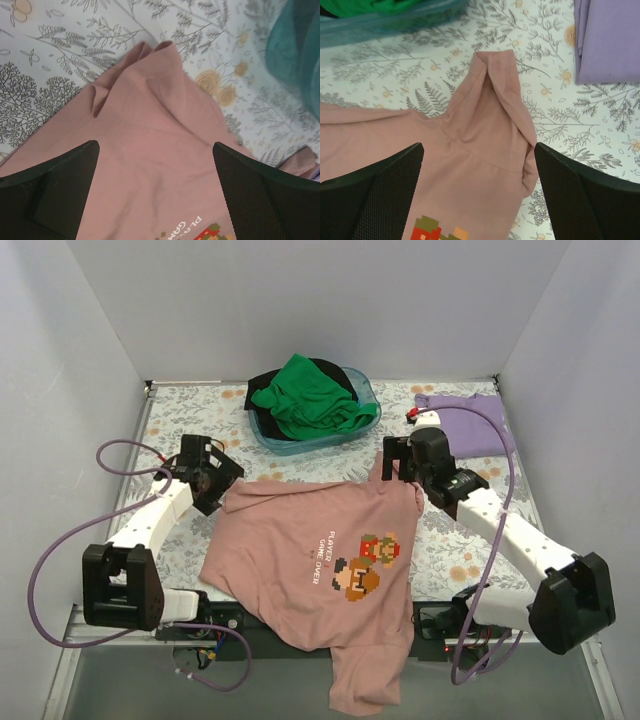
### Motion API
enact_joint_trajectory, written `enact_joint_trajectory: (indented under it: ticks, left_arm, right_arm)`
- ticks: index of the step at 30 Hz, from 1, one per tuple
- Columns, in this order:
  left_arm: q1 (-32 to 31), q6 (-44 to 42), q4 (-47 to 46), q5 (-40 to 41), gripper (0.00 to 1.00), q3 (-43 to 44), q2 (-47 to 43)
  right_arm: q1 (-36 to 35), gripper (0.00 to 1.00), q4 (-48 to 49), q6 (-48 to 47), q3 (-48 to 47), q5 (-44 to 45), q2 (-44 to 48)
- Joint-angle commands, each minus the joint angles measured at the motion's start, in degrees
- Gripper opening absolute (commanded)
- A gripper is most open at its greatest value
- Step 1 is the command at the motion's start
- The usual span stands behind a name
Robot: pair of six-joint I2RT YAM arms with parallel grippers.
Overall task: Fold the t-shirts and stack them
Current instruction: Flatten the tshirt out
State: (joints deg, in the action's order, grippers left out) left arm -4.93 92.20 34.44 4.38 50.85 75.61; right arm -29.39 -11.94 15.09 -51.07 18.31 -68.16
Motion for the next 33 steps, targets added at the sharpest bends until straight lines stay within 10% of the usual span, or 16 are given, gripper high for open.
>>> enact_joint_trajectory:
  ticks: [1,17,22,26,33]
  left_arm:
    - [-0.96,-0.27,0.71,-1.67,0.98,-1.63,0.85]
    - [-0.96,0.70,-3.32,4.67,0.64,6.19,16.65]
    - [-0.96,-0.44,-2.71,5.02,0.39,10.14,22.38]
    - [-0.96,-0.36,-1.83,5.99,0.01,12.34,24.49]
    - [-0.96,-0.62,-0.69,7.56,0.00,13.66,20.81]
  right_arm:
    - [2.13,0.98,-1.24,1.61,-1.92,-0.11,-4.86]
    - [6.45,0.93,1.22,-1.55,-12.82,0.59,-23.41]
    - [7.68,0.90,1.75,-3.05,-16.07,-1.69,-28.42]
    - [7.85,0.82,2.28,-4.02,-19.33,-4.94,-32.38]
    - [8.03,0.64,2.36,-4.63,-24.34,-5.83,-39.05]
